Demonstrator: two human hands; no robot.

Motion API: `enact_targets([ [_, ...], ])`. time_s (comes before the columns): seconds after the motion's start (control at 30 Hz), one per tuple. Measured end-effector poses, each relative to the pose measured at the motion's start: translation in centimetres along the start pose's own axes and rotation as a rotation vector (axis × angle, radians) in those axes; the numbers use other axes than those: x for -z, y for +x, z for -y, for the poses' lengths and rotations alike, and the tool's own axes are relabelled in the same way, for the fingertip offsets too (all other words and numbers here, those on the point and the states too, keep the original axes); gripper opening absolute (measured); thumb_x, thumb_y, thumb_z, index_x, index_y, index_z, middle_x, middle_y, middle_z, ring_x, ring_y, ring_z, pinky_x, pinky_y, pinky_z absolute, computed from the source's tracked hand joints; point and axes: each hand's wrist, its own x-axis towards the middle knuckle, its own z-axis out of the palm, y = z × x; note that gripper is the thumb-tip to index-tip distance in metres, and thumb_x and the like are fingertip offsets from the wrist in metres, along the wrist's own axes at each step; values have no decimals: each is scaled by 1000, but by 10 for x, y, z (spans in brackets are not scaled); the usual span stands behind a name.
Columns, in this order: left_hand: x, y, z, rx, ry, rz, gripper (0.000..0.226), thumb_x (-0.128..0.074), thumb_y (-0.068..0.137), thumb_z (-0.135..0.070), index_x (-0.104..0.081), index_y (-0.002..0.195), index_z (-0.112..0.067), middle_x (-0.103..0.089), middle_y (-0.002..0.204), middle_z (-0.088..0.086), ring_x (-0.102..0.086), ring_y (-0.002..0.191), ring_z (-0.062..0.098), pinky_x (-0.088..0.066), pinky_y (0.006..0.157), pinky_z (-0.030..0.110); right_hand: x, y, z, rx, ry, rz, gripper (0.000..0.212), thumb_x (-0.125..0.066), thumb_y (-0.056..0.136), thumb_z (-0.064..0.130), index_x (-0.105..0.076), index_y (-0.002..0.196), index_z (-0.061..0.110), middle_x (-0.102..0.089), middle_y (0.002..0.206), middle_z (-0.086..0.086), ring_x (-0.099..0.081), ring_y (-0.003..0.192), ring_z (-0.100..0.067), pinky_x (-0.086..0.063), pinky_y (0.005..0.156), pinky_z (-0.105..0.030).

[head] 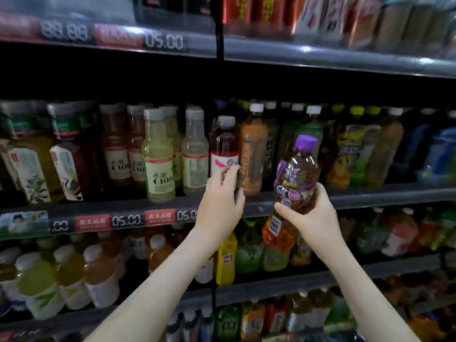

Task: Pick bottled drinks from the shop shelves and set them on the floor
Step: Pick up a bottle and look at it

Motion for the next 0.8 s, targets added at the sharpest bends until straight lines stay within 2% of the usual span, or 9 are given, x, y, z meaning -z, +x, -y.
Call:
enact_targets([
  [0.1,-14,24,-4,80,177,-39,70,-60,89,-14,-28,150,-18,-24,150,27,-26,136,41,-29,110,43,13,19,-2,37,14,18,71,-84,69,31,-46,129,30,-60,110,21,-54,94,14,-40,74,-9],
  [0.17,-17,39,1,126,286,-64,74,-58,90,-17,-18,153,-23,-13,152,30,-15,140,44,-23,113,47,15,28,-3,54,41,19,72,-84,68,31,-45,129,31,-59,109,24,-53,93,15,-39,74,-9],
  [0.23,-17,54,7,165,333,-68,75,-53,92,-23,-11,154,-25,-8,154,29,-11,139,42,-22,112,51,15,33,-6,63,65,15,72,-84,68,31,-44,128,34,-58,108,25,-53,93,15,-38,75,-9],
  [0.33,-20,74,10,180,430,-104,79,-51,90,-35,-4,154,-27,-14,155,24,-16,135,37,-19,107,51,12,38,-10,77,76,18,73,-85,68,30,-43,128,35,-57,108,26,-53,93,17,-39,75,-8],
  [0.43,-22,86,15,151,477,-133,91,-53,85,-46,10,151,-33,-24,152,20,-10,135,31,-10,102,49,10,42,-11,86,68,42,71,-85,68,31,-43,126,34,-58,108,25,-54,92,17,-40,76,-9],
  [0.57,-23,91,24,86,517,-117,98,-57,82,-50,12,150,-38,-39,138,25,-6,139,33,3,108,51,6,49,-9,120,66,36,71,-85,69,30,-42,124,37,-57,108,25,-54,94,17,-42,77,-8],
  [0.63,-21,91,24,76,455,-111,97,-62,79,-50,4,150,-41,-39,131,28,-10,133,34,-8,107,54,2,52,-5,146,74,11,70,-84,69,30,-40,123,39,-56,108,26,-53,96,21,-43,74,-5],
  [0.7,-18,85,21,30,374,-127,95,-67,78,-48,-4,148,-42,-39,125,28,-20,126,37,-23,101,57,-4,56,0,169,93,-18,68,-84,70,30,-41,122,40,-57,109,25,-54,99,16,-43,80,-10],
  [0.8,-17,62,17,-133,224,-221,96,-79,74,-27,-16,146,-33,-42,119,30,-47,106,46,-49,83,53,-15,58,6,217,139,-71,67,-82,70,33,-41,122,39,-57,108,26,-54,101,16,-43,83,-13],
])
